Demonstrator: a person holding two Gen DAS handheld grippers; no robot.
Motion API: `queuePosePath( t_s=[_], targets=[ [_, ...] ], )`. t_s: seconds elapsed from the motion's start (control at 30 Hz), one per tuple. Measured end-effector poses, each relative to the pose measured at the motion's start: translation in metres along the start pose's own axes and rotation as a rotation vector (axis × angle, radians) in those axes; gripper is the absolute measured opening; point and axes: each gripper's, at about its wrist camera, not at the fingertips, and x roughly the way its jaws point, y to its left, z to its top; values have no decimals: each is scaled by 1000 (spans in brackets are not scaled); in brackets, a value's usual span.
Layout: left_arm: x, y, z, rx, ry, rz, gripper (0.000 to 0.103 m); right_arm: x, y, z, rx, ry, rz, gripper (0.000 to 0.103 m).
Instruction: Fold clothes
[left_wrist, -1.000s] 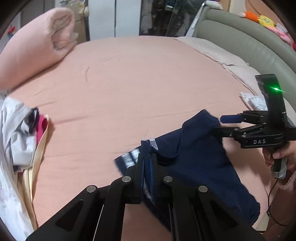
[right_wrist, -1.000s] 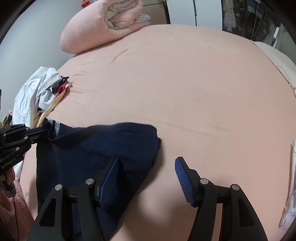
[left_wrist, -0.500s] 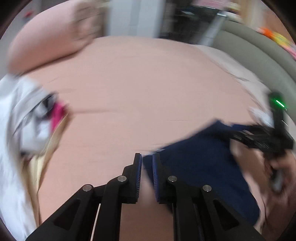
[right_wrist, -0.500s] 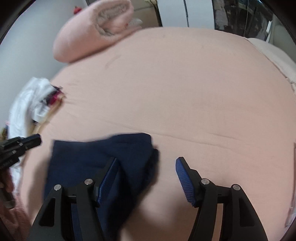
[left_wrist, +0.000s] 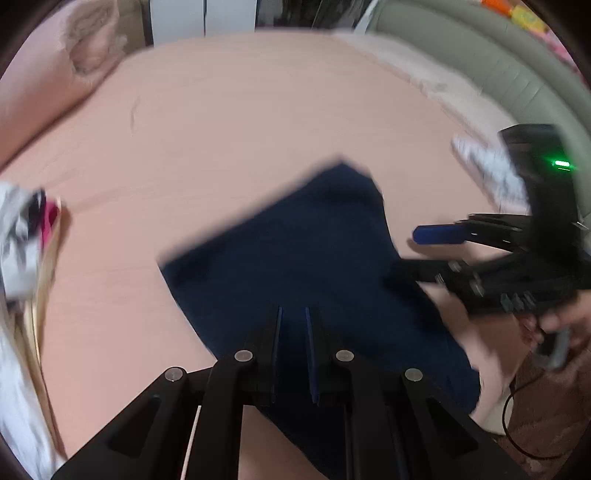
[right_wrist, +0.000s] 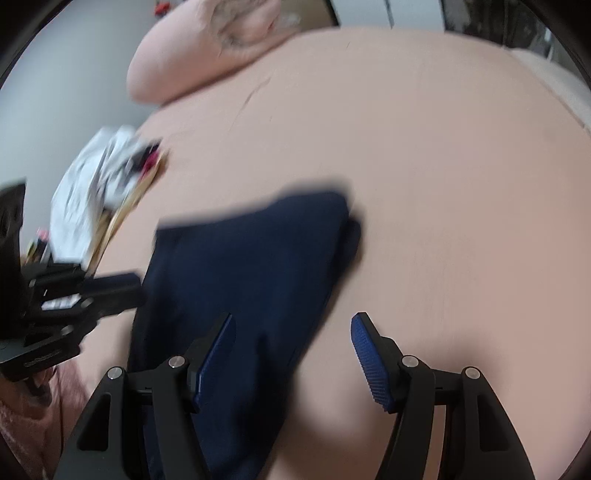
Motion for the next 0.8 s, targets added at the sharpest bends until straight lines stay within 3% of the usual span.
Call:
queuePosePath(
  t_s=[0.1, 0.2, 0.3, 0.37, 0.4, 0.47, 0.57, 0.7, 0.8],
  targets=[
    [9, -6, -28, -59, 82, -68, 10, 0, 18, -35, -37, 41, -13, 64],
    [19, -3, -40, -98, 110, -84, 10, 12, 32, -64, -150, 67, -123, 65],
    [-11, -2, -36, -134, 78, -45, 10, -10, 45, -69, -159, 35, -148, 65],
    [-38, -5, -42, -127, 4, -47, 11, -25, 54, -72, -166, 14, -166, 65],
    [-42, -6, -48, -130, 8, -65, 11, -38, 56, -79, -157, -30, -150, 66],
    [-37, -2, -64, -123, 57, -85, 11, -35, 59, -91, -172, 11, -175, 70],
    [-23, -4, -94, -94, 128, 14, 11, -6, 49, -109, -124, 142, -219, 70],
    [-56, 13, -115, -208, 26, -18, 11, -40, 37, -128, -9, 45, -103, 70],
    [-70, 27, -130, -308, -21, -36, 11, -42, 28, -129, 51, 11, -83, 70]
  ],
)
